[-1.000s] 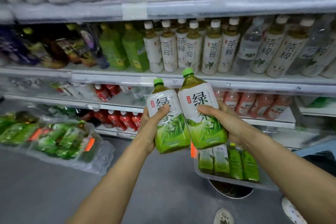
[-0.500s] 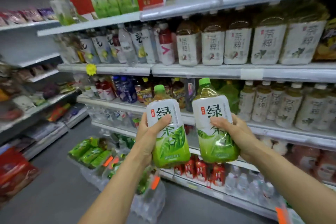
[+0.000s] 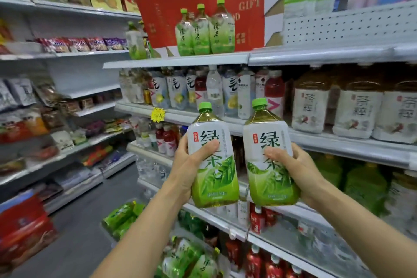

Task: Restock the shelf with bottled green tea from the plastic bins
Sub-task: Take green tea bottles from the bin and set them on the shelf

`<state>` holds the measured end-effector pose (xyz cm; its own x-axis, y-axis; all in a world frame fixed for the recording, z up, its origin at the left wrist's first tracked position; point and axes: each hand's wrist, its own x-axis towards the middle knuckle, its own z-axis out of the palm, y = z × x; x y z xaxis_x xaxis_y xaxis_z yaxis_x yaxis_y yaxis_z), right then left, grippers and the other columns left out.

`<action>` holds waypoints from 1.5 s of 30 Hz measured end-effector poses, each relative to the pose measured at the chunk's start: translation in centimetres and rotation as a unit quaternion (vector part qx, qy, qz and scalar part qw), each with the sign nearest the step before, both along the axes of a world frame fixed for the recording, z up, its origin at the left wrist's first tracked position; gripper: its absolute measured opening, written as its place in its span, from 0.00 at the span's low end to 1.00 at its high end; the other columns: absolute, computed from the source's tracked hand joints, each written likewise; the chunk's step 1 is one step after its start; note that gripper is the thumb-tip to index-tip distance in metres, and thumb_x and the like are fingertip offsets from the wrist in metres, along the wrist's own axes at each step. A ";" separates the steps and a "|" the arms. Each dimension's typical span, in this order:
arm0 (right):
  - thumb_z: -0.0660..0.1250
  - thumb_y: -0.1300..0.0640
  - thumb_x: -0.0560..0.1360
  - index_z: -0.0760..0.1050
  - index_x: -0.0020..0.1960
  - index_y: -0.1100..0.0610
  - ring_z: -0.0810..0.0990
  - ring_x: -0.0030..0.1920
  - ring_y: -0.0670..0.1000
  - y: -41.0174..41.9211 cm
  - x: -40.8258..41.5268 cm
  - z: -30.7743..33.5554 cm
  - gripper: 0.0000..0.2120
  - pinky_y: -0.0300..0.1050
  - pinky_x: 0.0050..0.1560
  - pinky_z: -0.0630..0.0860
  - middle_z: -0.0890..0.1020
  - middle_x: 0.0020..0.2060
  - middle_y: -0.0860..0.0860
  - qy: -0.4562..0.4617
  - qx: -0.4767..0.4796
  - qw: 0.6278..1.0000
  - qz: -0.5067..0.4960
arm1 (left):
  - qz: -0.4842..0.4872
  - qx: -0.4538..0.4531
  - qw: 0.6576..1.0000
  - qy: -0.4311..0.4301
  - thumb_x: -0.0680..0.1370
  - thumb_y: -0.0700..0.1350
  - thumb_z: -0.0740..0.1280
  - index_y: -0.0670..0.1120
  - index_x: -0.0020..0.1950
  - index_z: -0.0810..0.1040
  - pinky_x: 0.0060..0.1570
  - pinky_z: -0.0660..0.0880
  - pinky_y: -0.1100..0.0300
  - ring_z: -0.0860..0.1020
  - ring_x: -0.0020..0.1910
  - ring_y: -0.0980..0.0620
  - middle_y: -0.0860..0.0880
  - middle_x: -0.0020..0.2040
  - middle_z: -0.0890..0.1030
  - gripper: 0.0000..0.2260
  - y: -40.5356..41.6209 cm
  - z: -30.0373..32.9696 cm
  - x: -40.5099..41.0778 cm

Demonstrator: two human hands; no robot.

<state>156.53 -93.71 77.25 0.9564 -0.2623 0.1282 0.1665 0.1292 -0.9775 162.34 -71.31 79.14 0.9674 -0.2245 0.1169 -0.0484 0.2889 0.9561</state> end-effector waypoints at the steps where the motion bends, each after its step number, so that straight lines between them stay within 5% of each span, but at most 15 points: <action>1: 0.78 0.49 0.60 0.75 0.61 0.56 0.86 0.45 0.56 0.6 1.7 0.3 0.32 0.51 0.41 0.82 0.87 0.47 0.54 -0.006 0.003 1.000 0.005 | 0.004 -0.005 1.000 -0.004 0.63 0.46 0.78 0.46 0.66 0.73 0.41 0.82 0.47 0.85 0.46 0.39 0.40 0.53 0.85 0.32 0.7 0.3 1.5; 18: 0.80 0.43 0.54 0.75 0.61 0.55 0.86 0.47 0.55 16.2 26.1 4.9 0.39 0.58 0.48 0.82 0.86 0.49 0.53 -0.053 -0.064 0.996 0.031 | 0.026 -0.051 0.998 -0.031 0.65 0.44 0.78 0.43 0.67 0.73 0.43 0.81 0.44 0.84 0.48 0.36 0.35 0.57 0.83 0.32 16.8 1.9 25.8; 30: 0.78 0.43 0.53 0.74 0.60 0.56 0.86 0.46 0.56 35.7 39.1 6.8 0.39 0.54 0.43 0.82 0.86 0.48 0.53 -0.086 -0.038 0.994 -0.053 | -0.060 -0.021 0.996 -0.062 0.65 0.44 0.78 0.43 0.66 0.75 0.42 0.81 0.45 0.84 0.47 0.35 0.35 0.55 0.84 0.30 35.7 5.1 42.3; 37: 0.78 0.42 0.52 0.75 0.59 0.56 0.86 0.46 0.55 40.1 43.7 10.3 0.39 0.52 0.43 0.81 0.87 0.47 0.53 -0.106 -0.063 0.985 -0.118 | -0.104 -0.061 0.991 -0.062 0.65 0.44 0.80 0.46 0.67 0.74 0.45 0.81 0.44 0.84 0.48 0.36 0.36 0.56 0.83 0.32 39.9 7.7 50.0; 42: 0.77 0.48 0.61 0.76 0.59 0.57 0.86 0.42 0.54 40.2 47.0 13.7 0.29 0.50 0.36 0.82 0.86 0.48 0.56 -0.127 -0.076 0.978 -0.150 | -0.114 -0.079 0.987 -0.083 0.66 0.45 0.79 0.45 0.69 0.73 0.45 0.81 0.43 0.84 0.49 0.35 0.35 0.57 0.83 0.33 40.3 8.6 53.7; 45: 0.76 0.50 0.65 0.76 0.61 0.57 0.86 0.44 0.54 40.2 49.2 15.9 0.27 0.53 0.40 0.83 0.86 0.49 0.56 -0.136 -0.077 0.975 -0.157 | -0.112 -0.086 0.985 -0.096 0.65 0.46 0.80 0.44 0.69 0.73 0.47 0.81 0.42 0.84 0.50 0.36 0.36 0.57 0.83 0.34 40.6 9.1 55.3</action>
<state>205.75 -53.52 93.18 0.7572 -0.4941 0.4272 0.4300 -0.1153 -0.8955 217.60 -30.73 88.24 0.8525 -0.3901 0.3480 -0.1409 0.4696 0.8716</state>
